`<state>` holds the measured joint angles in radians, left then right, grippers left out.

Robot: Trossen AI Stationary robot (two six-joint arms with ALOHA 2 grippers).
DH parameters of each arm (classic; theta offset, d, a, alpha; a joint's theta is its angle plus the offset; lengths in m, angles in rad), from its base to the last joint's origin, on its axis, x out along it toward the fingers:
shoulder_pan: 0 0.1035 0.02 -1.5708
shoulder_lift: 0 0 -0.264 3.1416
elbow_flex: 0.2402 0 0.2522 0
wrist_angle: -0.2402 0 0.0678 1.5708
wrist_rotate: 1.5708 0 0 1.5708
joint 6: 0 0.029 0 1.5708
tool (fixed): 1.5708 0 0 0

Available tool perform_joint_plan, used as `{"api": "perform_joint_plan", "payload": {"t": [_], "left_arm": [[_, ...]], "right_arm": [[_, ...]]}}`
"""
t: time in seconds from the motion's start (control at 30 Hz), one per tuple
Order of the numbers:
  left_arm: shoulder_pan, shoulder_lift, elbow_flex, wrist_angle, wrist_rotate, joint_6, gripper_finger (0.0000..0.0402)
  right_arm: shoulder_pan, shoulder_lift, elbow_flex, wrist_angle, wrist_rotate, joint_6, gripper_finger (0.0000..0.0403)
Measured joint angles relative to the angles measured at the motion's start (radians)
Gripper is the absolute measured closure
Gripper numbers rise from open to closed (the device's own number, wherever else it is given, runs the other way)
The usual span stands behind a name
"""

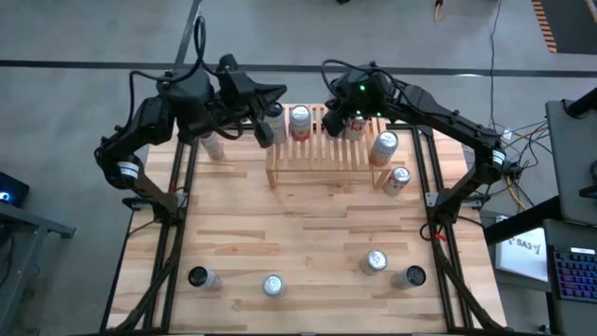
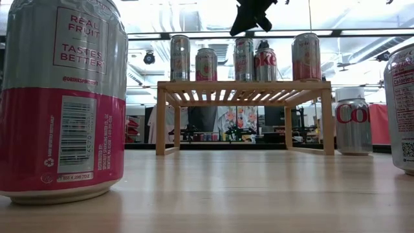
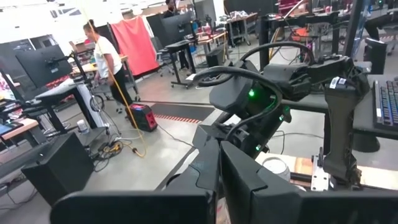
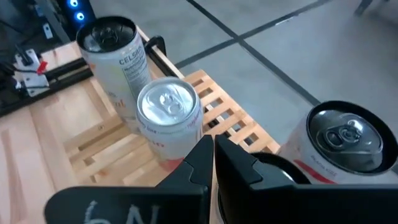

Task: Place canned beverage on shelf
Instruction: Put the left white soda can on the shelf aligned with the other white soda can

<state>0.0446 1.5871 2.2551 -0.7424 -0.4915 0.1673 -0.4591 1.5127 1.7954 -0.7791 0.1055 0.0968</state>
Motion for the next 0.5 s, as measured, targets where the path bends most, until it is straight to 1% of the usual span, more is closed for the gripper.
{"api": "perform_joint_plan", "payload": {"t": [0.5], "left_arm": [[0.000,0.003,0.000,-0.035,0.000,-0.020,0.0402]], "right_arm": [[0.001,-0.001,-0.036,-0.009,-0.008,-0.020,0.0394]]}}
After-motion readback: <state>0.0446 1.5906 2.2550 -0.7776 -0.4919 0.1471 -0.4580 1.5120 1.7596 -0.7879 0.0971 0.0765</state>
